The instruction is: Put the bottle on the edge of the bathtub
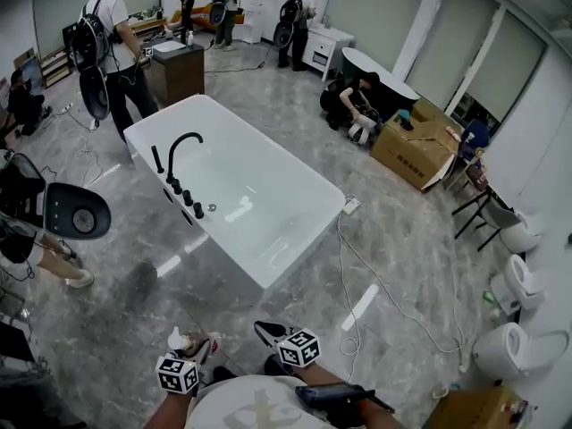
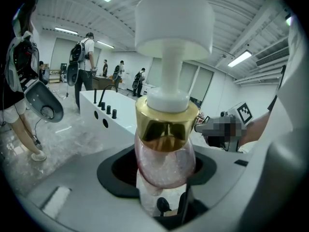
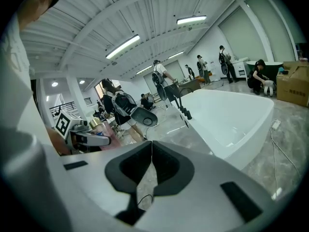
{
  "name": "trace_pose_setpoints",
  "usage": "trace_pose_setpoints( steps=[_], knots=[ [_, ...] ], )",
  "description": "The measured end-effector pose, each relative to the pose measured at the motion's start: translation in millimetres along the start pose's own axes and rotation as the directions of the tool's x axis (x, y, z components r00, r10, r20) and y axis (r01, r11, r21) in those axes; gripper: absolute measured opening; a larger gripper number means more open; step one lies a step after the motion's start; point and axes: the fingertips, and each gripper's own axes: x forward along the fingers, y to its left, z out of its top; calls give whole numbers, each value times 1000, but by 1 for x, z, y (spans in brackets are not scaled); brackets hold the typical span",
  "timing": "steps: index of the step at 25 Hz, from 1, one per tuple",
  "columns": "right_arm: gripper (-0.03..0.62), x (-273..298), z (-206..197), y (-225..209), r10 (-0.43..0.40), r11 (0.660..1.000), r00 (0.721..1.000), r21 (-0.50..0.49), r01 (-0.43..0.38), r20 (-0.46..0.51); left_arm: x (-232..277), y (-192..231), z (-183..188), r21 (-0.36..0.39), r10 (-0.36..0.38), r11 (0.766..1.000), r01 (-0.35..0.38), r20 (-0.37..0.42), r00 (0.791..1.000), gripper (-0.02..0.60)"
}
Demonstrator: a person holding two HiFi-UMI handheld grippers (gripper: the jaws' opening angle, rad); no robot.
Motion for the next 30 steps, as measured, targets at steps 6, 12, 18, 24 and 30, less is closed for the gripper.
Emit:
trace_pose_setpoints(
  steps=[6,12,18,24,30],
  knots=[
    [6,16,-1,15,-8,1000,1000,-3,8,-4,-10,13,-7,14,-13,1000,13,-16,1000,222],
    [6,27,-2,36,-19,1000,1000,-5,19,-6,-28,27,-13,13,-21,1000,21,-16,1000,222],
    [6,42,-6,55,-25,1000,1000,-8,25,-6,-47,43,-16,17,-15,1000,15,-12,1000,222],
    [6,51,-1,69,-20,999,1000,-26,20,-5,-59,58,-16,15,-3,1000,3,-5,1000,222],
    [6,54,1,68,-30,999,1000,-21,30,-5,-64,64,-17,-1,6,1000,-6,-2,1000,222]
  ],
)
